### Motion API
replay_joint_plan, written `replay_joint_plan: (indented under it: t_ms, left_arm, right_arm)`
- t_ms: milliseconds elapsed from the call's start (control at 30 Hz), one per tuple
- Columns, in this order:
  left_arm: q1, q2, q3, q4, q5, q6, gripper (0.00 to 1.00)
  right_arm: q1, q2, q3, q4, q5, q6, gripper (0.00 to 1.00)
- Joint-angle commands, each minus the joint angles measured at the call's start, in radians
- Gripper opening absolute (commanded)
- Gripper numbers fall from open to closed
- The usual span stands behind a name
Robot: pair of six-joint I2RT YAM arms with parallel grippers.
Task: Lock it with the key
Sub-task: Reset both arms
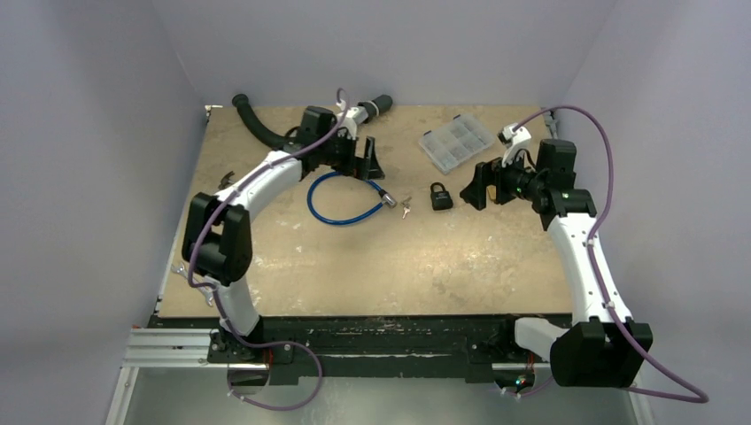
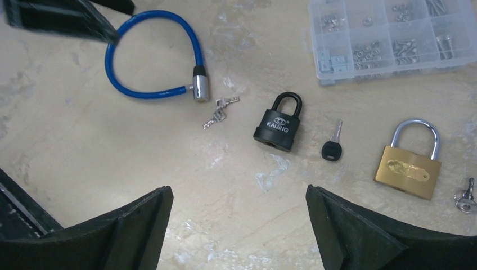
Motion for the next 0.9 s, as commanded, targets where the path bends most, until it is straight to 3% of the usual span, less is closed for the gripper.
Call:
replay_joint_plan:
  t_ms: [0,300,500,867]
  left_arm:
    - [0.114,-0.111,0.042,-0.364,0.137,0.239,0.98]
    - [0.346,-0.435,-0.255,-0.445,-0.014,0.303,1.0]
    - [0.507,-0.593,-0.423,-0.439,-0.068,0.244,1.0]
    - [0.558,-0.537,-0.351,-0.396,-0.221,0.149,1.0]
  right_arm:
    - [-0.005,-0.032,-0.06,-0.016,-0.004,-0.146,0.99]
    - [-0.005,-0.044,-0.183,-0.024,-0.002,-0.245,0.99]
    - [-0.005,-0.036,-0.187,0.012,0.002,-0.202,0.99]
    - [-0.005,-0.024,-0.157,0.045,-0.002,-0.109,0.99]
